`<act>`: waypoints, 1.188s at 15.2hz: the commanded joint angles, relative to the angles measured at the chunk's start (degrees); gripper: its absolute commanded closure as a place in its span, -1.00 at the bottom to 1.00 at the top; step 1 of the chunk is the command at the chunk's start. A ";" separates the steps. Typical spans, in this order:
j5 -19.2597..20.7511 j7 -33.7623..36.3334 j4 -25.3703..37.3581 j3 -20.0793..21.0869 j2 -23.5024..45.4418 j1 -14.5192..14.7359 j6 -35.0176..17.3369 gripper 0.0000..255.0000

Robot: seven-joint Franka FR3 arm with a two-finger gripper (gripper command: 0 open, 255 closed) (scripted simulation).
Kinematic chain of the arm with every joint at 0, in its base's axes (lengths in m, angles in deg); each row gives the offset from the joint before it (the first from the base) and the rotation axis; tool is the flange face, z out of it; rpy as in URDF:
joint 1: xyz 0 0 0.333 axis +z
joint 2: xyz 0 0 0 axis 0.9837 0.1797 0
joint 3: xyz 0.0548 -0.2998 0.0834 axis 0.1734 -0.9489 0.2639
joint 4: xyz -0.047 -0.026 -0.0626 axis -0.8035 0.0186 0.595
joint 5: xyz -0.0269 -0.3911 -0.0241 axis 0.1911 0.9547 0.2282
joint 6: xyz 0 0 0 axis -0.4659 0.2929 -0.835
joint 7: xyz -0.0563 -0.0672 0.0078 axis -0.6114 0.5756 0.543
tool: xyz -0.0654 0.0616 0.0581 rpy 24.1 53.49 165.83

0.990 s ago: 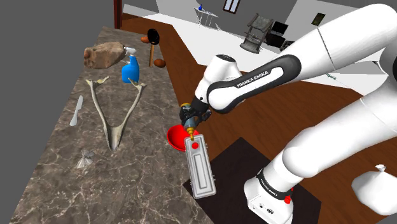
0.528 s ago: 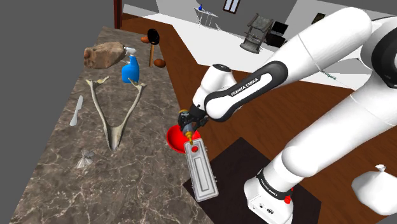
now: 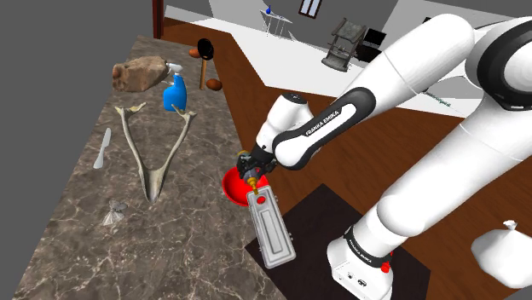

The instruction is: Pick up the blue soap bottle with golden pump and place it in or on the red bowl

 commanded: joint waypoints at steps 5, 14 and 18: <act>-0.25 -0.31 -0.14 0.01 -0.03 0.11 0.51 -1.00; -6.23 -4.46 -0.31 -1.13 -9.98 2.03 9.98 -1.00; -6.22 -4.45 -0.31 -1.15 -9.98 2.05 9.98 -1.00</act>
